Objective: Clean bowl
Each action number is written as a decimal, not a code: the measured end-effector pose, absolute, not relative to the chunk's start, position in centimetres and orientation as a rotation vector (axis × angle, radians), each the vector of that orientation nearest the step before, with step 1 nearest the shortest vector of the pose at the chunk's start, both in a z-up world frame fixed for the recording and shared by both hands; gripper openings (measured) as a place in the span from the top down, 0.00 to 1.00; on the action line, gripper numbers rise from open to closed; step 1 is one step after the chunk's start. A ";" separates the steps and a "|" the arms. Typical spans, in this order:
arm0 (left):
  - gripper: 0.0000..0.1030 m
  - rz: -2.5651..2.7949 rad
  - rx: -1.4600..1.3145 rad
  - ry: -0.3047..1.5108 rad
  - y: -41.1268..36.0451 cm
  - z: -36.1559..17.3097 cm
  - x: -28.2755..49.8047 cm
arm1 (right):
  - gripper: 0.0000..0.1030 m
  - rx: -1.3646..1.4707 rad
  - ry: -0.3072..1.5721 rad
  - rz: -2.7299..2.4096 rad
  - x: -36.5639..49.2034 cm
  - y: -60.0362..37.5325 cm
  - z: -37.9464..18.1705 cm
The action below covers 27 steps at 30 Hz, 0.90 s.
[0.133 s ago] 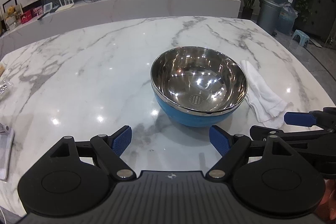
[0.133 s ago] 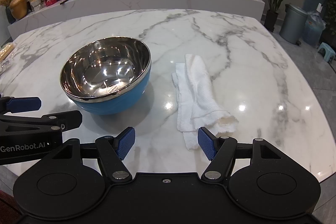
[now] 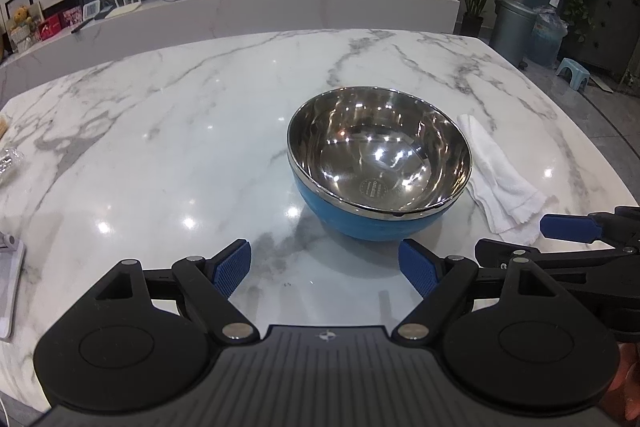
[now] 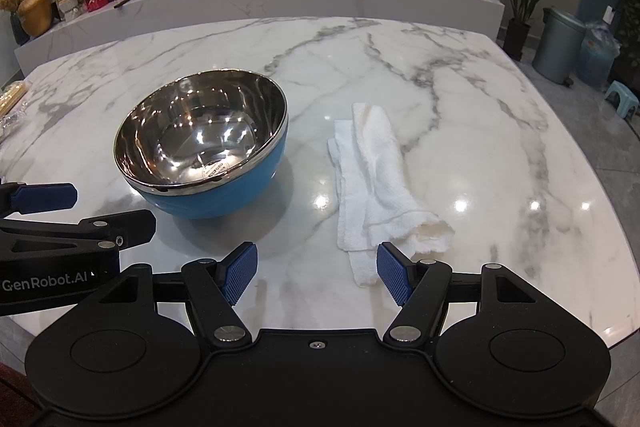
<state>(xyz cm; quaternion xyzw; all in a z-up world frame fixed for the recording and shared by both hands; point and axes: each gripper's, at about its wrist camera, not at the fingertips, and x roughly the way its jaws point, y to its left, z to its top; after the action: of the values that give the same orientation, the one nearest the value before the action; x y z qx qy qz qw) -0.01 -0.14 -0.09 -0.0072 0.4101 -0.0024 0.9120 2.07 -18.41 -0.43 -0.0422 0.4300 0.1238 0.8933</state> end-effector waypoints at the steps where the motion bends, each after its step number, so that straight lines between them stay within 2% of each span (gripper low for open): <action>1: 0.23 -0.004 -0.013 0.846 -0.2 -0.1 0.0 | 0.38 -0.087 0.891 0.257 2.0 -18.4 -0.4; 11: 0.31 -0.002 0.001 0.844 -0.6 -0.3 -0.1 | 0.38 -0.081 0.887 0.262 1.9 -18.5 -0.4; 27: 0.31 -0.002 -0.040 0.839 -0.2 -0.1 0.0 | 0.38 -0.086 0.887 0.259 2.0 -18.3 -0.5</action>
<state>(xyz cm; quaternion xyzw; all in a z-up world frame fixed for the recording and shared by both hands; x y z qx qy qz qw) 0.01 -0.24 -0.06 -0.0196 0.4074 -0.0011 0.9131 2.03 -18.26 -0.54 -0.0414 0.4280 0.1250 0.8942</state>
